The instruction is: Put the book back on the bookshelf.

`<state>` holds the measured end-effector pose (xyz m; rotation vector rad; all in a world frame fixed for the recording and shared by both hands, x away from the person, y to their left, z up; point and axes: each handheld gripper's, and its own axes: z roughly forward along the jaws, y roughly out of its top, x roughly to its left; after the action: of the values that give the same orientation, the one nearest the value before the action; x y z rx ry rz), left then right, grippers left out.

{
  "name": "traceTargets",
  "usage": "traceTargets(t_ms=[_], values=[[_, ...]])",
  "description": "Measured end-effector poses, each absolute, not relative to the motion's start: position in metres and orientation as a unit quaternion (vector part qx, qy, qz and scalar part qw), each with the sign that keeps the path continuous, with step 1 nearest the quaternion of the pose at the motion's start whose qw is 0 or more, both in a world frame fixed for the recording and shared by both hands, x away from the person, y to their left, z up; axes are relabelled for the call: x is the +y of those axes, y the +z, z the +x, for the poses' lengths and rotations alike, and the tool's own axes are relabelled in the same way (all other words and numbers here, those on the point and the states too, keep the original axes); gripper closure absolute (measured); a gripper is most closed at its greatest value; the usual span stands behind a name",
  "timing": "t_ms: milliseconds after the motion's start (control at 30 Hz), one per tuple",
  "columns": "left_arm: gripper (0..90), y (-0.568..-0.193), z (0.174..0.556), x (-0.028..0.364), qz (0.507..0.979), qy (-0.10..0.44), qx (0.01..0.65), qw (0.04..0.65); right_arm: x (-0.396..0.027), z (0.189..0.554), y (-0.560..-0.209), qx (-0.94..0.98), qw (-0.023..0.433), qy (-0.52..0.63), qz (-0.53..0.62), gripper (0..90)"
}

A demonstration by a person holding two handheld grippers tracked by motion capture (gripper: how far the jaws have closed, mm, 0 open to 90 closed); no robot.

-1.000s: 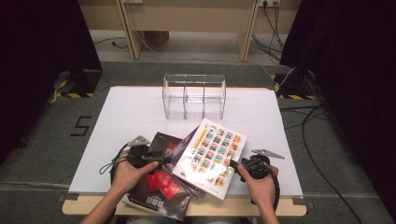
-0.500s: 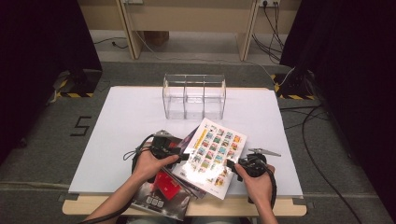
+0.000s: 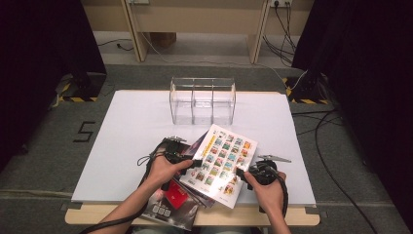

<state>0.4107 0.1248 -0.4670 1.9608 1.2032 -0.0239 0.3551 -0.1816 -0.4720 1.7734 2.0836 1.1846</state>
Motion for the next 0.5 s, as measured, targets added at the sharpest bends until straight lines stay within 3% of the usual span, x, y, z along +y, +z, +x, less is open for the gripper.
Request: traceTargets(t_ms=[267, 500], values=[[48.7, -0.468, 0.395, 0.118, 0.785, -0.015, 0.468, 0.406, -0.193, 0.361, -0.470, 0.693, 0.064, 0.391, 0.602, 40.3], [49.3, -0.465, 0.391, 0.113, 0.795, -0.011, 0.459, 0.396, -0.205, 0.396, -0.463, 0.680, 0.059, 0.391, 0.617, 40.3]])
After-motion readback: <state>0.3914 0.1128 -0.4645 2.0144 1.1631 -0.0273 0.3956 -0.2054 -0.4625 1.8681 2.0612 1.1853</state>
